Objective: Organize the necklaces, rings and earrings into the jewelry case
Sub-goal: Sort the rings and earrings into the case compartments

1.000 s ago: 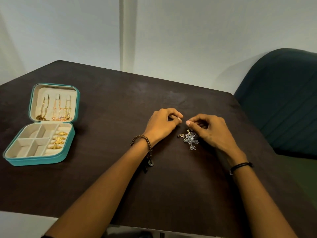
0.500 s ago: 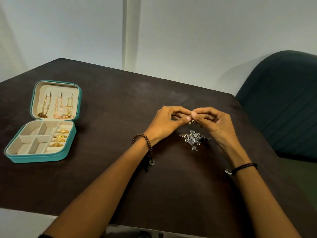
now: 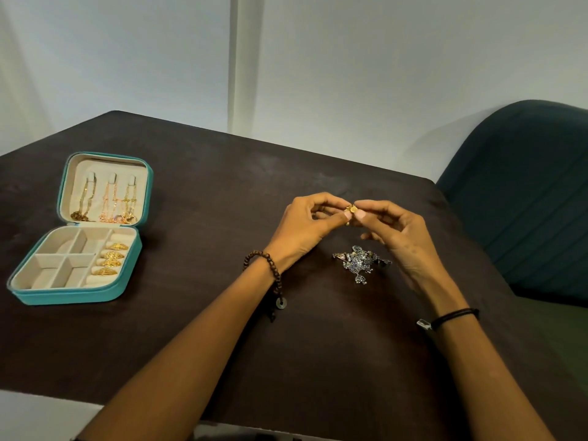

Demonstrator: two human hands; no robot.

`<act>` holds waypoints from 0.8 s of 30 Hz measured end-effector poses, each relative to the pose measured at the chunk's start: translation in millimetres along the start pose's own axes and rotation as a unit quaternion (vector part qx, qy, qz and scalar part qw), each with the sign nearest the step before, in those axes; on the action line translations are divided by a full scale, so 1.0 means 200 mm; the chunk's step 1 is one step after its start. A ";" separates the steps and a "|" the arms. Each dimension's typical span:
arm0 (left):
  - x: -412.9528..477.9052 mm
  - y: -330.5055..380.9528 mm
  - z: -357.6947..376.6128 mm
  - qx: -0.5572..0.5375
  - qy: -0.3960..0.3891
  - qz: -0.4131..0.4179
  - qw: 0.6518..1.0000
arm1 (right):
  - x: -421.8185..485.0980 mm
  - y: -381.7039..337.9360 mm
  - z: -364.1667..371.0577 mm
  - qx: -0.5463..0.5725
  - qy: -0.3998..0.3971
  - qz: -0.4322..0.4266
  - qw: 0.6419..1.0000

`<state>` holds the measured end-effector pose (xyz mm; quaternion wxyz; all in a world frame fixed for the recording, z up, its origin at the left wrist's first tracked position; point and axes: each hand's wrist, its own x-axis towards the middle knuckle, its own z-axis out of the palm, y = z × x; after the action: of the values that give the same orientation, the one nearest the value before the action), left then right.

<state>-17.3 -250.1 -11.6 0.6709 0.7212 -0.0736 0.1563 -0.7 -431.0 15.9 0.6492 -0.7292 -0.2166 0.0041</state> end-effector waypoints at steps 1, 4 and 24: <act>0.00 0.00 0.00 -0.003 0.002 -0.002 1.000 | 0.00 0.00 0.00 -0.005 -0.001 -0.003 1.000; -0.01 0.02 0.00 -0.014 -0.002 -0.013 1.000 | 0.00 0.01 0.00 -0.018 -0.005 -0.016 1.000; -0.03 0.04 0.00 -0.016 -0.038 -0.044 0.998 | 0.00 0.02 0.01 -0.012 0.019 -0.023 0.999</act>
<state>-24.5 -251.5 -6.7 0.6855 0.7180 -0.0698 0.0980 -0.4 -428.6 12.5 0.6442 -0.7318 -0.2208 -0.0272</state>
